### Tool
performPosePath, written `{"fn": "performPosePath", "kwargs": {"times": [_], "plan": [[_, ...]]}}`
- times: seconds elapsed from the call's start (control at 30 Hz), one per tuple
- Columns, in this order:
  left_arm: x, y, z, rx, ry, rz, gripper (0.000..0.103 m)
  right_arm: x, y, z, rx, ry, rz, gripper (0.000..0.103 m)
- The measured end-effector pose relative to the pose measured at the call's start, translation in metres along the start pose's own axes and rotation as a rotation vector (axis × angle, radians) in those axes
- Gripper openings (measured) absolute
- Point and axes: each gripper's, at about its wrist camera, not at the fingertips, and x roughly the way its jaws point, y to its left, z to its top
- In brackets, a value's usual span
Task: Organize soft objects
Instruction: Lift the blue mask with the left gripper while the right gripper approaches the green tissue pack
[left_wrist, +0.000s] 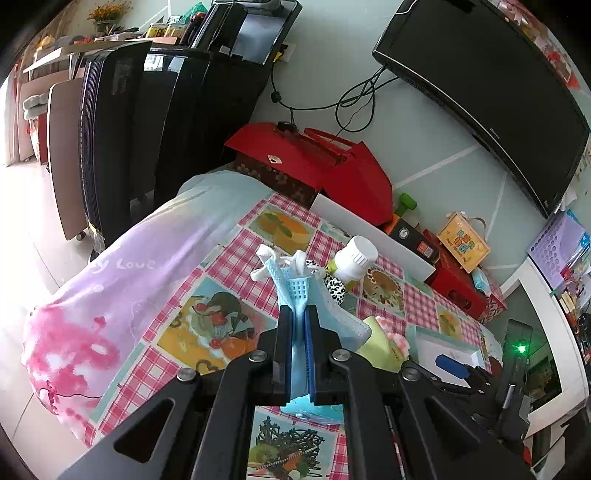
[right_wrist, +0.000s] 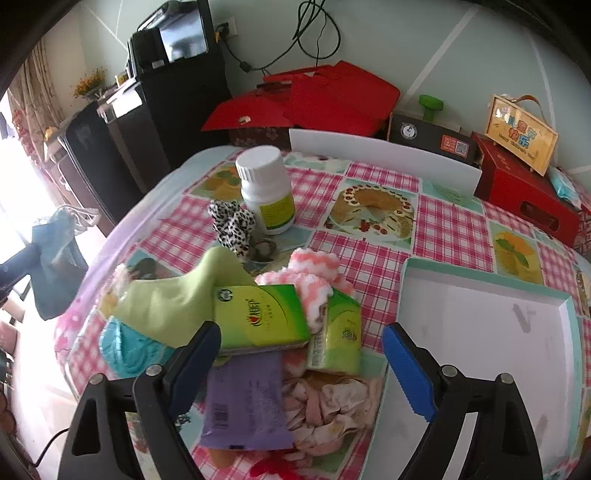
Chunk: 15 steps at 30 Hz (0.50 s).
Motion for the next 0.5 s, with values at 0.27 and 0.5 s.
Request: {"fn": "performPosePath", "kwargs": {"times": [0.27, 0.5], "plan": [[0.009, 0.003, -0.002, -0.002, 0.015, 0.009, 0.006, 0.007, 0.011, -0.001, -0.053, 0.011, 0.037, 0.084], [0.017, 0.0, -0.003, 0.008, 0.03, 0.005, 0.006, 0.011, 0.013, -0.001, -0.077, 0.019, 0.091, 0.079]]}}
